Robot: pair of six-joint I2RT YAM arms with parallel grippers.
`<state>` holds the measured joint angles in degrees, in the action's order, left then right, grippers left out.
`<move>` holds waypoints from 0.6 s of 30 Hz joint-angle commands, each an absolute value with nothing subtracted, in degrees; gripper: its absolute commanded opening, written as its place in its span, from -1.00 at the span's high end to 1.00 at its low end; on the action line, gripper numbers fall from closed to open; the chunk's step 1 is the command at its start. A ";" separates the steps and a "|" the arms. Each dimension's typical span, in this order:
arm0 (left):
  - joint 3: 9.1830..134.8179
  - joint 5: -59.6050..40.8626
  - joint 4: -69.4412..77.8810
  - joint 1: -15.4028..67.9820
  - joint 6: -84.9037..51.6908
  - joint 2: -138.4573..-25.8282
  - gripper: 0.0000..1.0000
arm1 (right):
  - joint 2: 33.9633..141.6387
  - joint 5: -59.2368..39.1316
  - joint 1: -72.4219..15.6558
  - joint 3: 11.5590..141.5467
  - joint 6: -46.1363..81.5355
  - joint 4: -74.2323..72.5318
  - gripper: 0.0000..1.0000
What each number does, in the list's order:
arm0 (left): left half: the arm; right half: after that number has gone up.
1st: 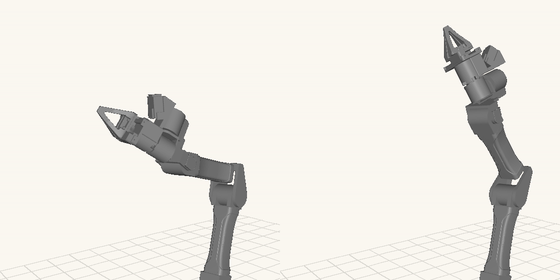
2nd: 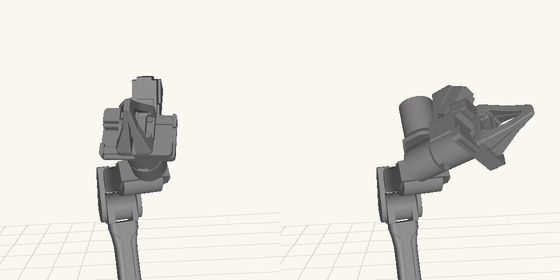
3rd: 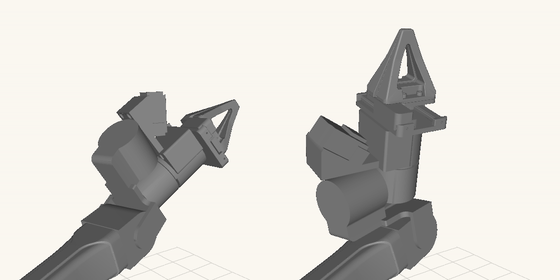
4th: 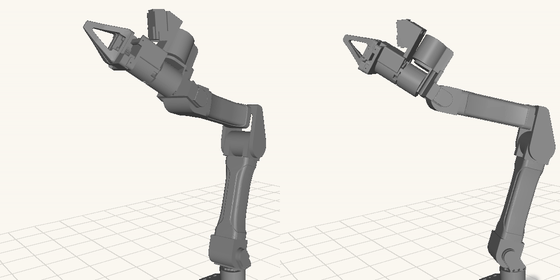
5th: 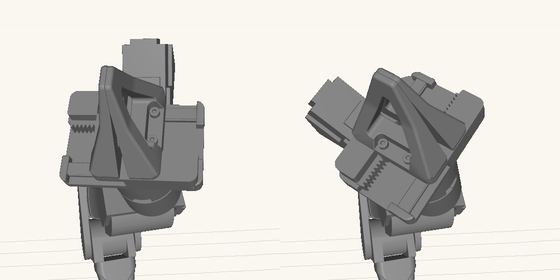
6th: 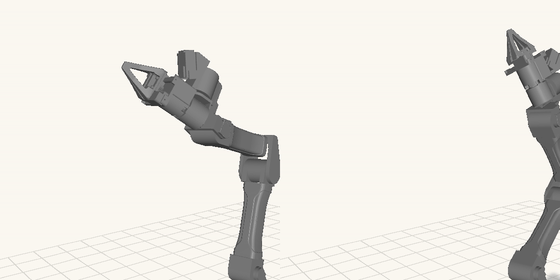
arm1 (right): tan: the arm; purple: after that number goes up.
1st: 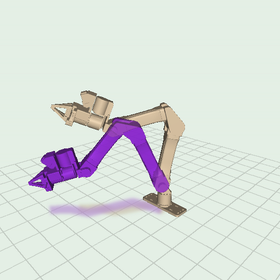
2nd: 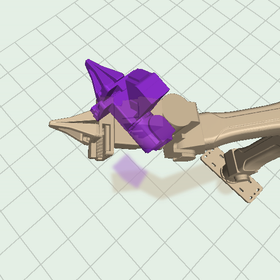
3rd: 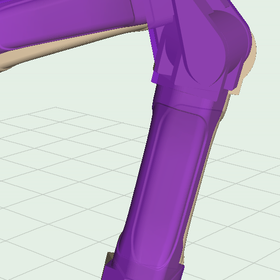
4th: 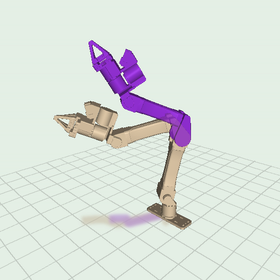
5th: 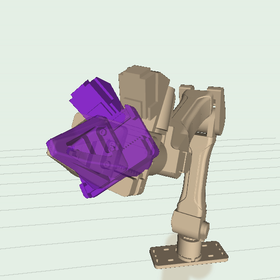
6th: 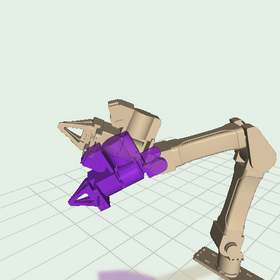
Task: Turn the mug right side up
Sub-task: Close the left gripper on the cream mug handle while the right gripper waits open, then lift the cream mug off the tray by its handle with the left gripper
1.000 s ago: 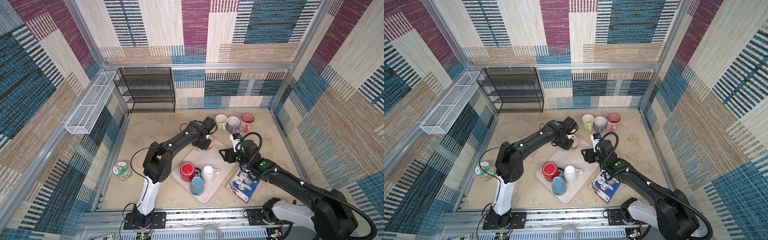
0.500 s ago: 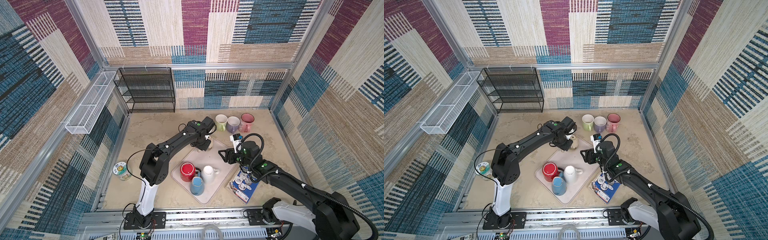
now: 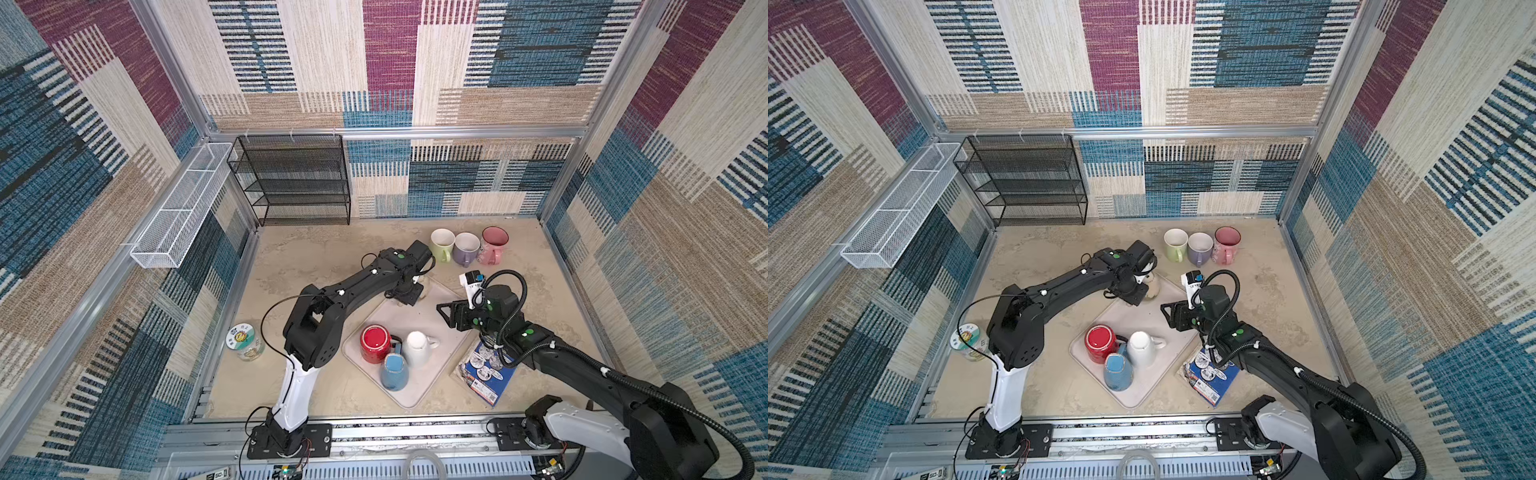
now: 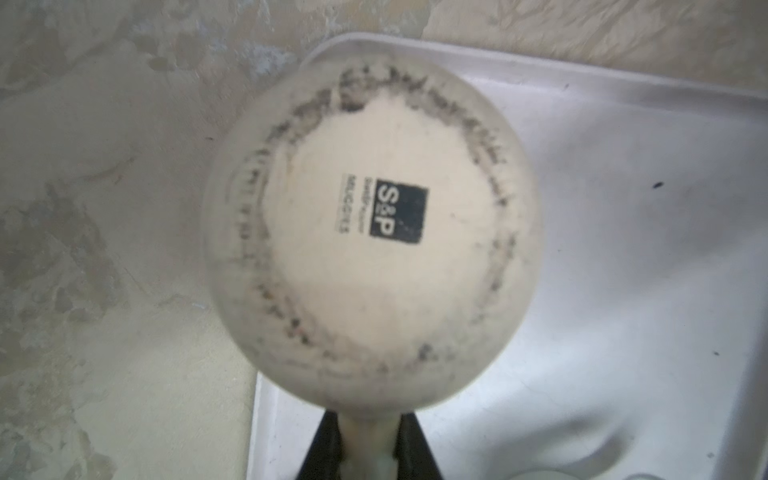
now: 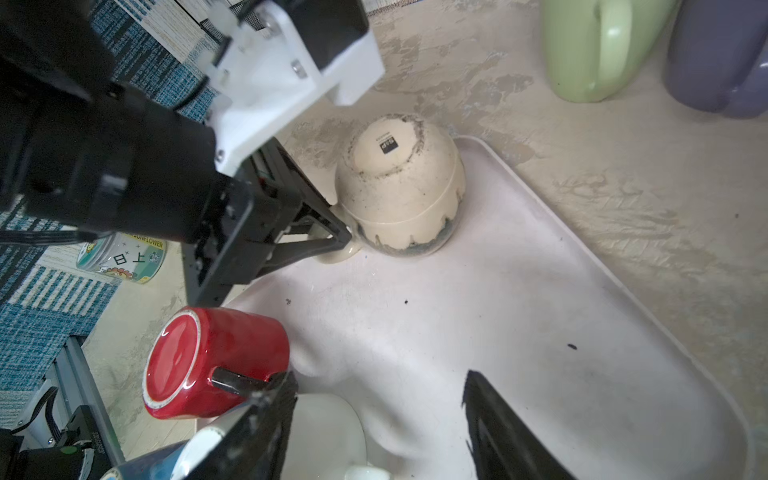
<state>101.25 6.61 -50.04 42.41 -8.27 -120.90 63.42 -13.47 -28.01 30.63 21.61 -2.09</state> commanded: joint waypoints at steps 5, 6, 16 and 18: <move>100.28 9.68 -49.96 42.63 -8.44 -122.65 0.84 | 63.09 -13.98 -27.94 30.56 22.10 -4.26 -0.35; 100.41 9.86 -50.08 42.63 -8.44 -122.77 0.79 | 62.95 -13.91 -27.90 30.63 22.14 -4.23 -0.35; 102.27 11.17 -51.28 42.67 -8.39 -124.09 0.46 | 62.97 -14.03 -27.90 30.32 22.25 -4.32 -0.35; 102.78 11.25 -51.56 42.63 -8.31 -124.35 0.44 | 62.93 -13.96 -27.89 30.23 22.26 -4.31 -0.35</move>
